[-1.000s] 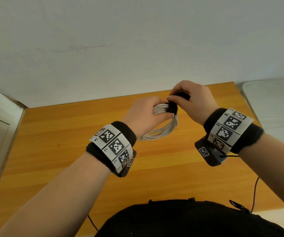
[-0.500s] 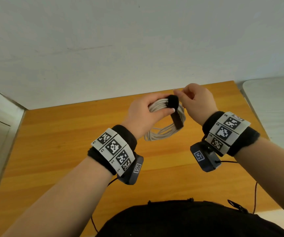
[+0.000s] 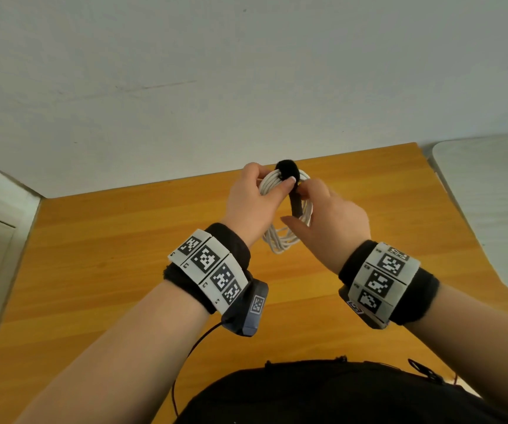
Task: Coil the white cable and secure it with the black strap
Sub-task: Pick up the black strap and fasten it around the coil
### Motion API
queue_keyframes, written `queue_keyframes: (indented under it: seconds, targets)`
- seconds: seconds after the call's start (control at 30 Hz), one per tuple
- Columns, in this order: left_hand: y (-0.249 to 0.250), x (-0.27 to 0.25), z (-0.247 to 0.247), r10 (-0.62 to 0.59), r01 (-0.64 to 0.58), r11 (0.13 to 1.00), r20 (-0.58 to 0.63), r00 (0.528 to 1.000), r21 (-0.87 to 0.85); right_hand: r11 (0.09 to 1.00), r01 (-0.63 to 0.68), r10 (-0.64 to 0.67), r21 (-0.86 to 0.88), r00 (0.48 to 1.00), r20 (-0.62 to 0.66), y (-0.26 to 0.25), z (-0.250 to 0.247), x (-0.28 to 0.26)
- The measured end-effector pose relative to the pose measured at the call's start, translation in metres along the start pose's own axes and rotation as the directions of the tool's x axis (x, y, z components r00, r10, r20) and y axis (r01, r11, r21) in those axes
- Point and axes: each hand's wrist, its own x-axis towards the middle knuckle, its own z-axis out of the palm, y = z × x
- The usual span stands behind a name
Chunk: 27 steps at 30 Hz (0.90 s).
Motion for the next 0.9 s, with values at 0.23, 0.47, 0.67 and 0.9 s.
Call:
queue_keyframes:
  seconds: [0.23, 0.47, 0.67, 0.9]
  targets:
    - [-0.001, 0.0, -0.002, -0.011, 0.011, 1.0, -0.019, 1.0, 0.016, 0.967, 0.222, -0.247, -0.127, 0.938, -0.242, 0.002, 0.009, 0.004]
    - [-0.011, 0.009, -0.015, -0.025, 0.03, 0.996, -0.069, 0.997, 0.08, 0.884, 0.433, -0.462, -0.18, 0.867, -0.187, 0.002, 0.009, -0.009]
    - [-0.006, 0.005, -0.017, 0.156, -0.169, 0.939, 0.066, 0.986, 0.301, 0.959, 0.279, -0.267, 0.04, 0.944, -0.193, 0.006, -0.015, 0.008]
    - [0.002, 0.002, -0.018, 0.214, -0.259, 0.919, 0.174, 0.961, 0.297, 0.913, -0.049, 0.074, 0.405, 0.996, -0.046, 0.009, -0.024, 0.028]
